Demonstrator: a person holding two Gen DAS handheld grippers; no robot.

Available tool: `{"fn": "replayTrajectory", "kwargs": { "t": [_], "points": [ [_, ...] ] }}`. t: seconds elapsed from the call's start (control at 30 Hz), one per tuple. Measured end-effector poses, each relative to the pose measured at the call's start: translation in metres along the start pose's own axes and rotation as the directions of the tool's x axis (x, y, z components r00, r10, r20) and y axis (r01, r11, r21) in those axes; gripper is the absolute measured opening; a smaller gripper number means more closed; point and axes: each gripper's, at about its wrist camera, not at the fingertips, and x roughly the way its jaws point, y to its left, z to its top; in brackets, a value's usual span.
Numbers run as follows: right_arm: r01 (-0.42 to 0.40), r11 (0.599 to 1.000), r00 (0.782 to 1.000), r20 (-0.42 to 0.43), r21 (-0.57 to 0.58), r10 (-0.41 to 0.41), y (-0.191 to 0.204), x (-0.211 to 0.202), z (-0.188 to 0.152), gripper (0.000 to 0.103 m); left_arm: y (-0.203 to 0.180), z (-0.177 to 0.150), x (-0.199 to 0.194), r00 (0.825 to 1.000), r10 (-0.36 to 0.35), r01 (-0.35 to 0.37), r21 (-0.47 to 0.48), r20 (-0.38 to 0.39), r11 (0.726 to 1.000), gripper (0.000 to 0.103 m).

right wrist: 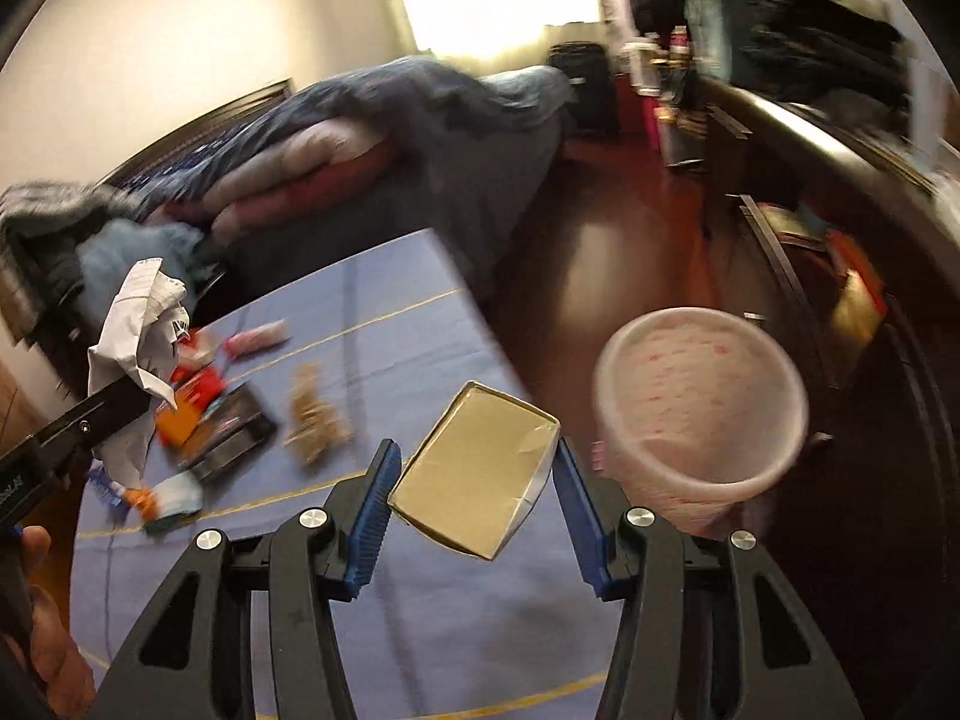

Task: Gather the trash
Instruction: 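Carry both items over the pink bin and open both tools to drop them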

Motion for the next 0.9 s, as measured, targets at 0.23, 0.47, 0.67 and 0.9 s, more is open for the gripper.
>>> {"fn": "replayTrajectory", "kwargs": {
  "t": [0.23, 0.47, 0.67, 0.9],
  "points": [
    [0.11, 0.988, 0.992, 0.045, 0.109, -0.115, -0.073, 0.005, 0.014, 0.053, -0.081, 0.022, 0.065, 0.991, -0.112, 0.12, 0.112, -0.07, 0.986, 0.026],
    [0.157, 0.974, 0.986, 0.032, 0.166, -0.164, -0.133, 0.034, 0.03, 0.053, -0.138, 0.038, 0.158, 0.966, -0.191, 0.219, 0.16, -0.176, 0.962, 0.026],
    [0.197, 0.96, 0.979, 0.008, 0.198, -0.203, -0.171, 0.063, 0.032, 0.053, -0.163, 0.038, 0.232, 0.932, -0.226, 0.274, 0.141, -0.284, 0.951, 0.026],
    [0.218, 0.954, 0.976, -0.026, 0.205, -0.218, -0.197, 0.096, 0.029, 0.054, -0.178, 0.028, 0.281, 0.898, -0.243, 0.307, 0.128, -0.366, 0.943, 0.035]
  ]
}}
